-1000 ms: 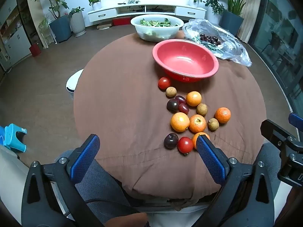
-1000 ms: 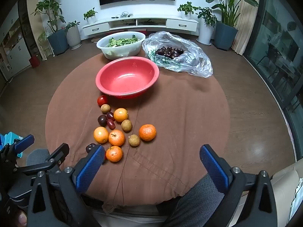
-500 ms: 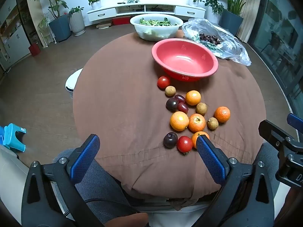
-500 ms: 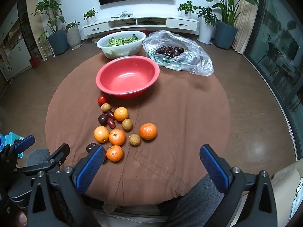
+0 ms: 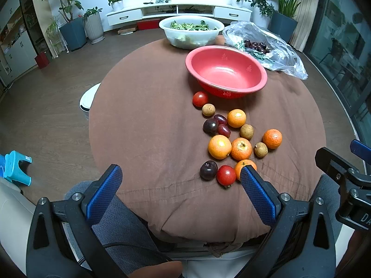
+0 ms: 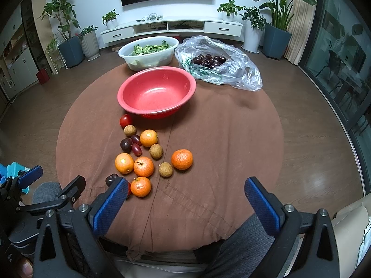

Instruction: Organize fruits

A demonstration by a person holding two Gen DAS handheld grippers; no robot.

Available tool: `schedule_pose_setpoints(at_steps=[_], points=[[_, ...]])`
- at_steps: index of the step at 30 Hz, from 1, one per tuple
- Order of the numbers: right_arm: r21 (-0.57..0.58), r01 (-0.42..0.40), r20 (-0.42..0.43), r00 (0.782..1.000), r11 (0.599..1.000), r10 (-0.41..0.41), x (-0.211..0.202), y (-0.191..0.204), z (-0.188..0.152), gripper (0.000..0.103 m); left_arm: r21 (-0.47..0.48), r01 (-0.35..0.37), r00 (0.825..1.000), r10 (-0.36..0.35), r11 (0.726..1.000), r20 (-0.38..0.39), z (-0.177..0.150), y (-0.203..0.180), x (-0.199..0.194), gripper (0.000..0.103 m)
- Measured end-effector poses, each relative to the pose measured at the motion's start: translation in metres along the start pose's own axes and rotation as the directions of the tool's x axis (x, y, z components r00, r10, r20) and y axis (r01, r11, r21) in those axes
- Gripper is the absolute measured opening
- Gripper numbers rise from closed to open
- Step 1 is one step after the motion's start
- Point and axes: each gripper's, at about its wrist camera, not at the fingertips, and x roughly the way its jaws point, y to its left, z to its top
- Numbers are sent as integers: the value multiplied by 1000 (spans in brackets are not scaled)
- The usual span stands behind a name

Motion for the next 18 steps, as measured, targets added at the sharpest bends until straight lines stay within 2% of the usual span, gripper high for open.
schedule_pose_setpoints(at_steps=[18], points=[[2,-4,-2,1000,1000,4,1,1,-1,103,1,2,1000,-2,1000,-2,0,0,0,103]])
